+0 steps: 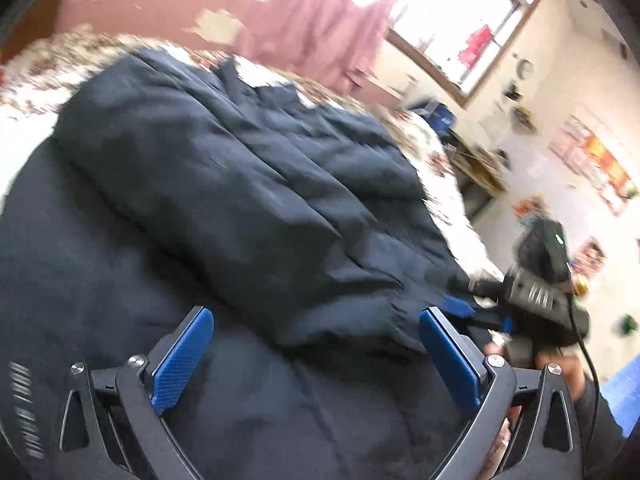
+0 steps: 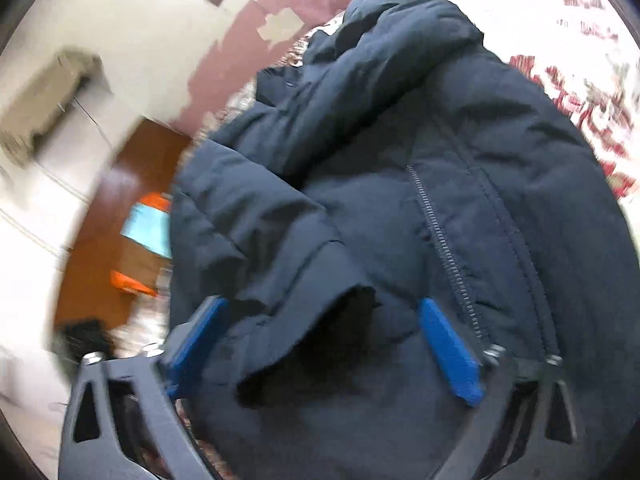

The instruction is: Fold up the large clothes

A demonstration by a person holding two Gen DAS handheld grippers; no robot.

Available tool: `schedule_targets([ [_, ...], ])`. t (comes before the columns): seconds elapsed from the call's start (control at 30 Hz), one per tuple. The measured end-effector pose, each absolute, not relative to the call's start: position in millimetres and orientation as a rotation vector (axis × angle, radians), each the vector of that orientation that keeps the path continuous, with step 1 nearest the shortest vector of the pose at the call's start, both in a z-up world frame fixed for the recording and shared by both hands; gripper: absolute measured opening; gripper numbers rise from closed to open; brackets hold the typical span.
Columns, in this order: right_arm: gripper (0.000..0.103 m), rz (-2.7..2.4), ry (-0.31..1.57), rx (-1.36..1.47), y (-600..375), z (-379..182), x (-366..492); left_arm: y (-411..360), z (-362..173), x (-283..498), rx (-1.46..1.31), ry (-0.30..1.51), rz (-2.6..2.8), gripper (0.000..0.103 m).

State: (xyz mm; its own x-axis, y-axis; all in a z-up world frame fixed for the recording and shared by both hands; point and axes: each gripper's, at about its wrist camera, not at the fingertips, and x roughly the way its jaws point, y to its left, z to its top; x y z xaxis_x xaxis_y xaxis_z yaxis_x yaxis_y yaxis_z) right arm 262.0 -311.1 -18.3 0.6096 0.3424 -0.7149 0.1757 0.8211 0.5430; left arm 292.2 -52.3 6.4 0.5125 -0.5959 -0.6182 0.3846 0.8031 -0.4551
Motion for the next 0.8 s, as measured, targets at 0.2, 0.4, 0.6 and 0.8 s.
schedule_targets([
  [0.2, 0.005, 0.075, 0.860, 0.501, -302, 7, 275, -14, 27, 333, -0.199, 0.783, -0.428, 0.103],
  [0.4, 0.004, 0.019, 0.717, 0.231, -314, 72, 294, 11, 56, 382, -0.119, 0.693, -0.329, 0.103],
  [0.6, 0.004, -0.087, 0.657, 0.068, -346, 114, 367, 6, 67, 447, -0.067, 0.665, -0.244, 0.103],
  [0.8, 0.007, -0.200, 0.707, 0.020, -365, 85, 434, -28, 33, 496, 0.042, 0.749, -0.175, 0.103],
])
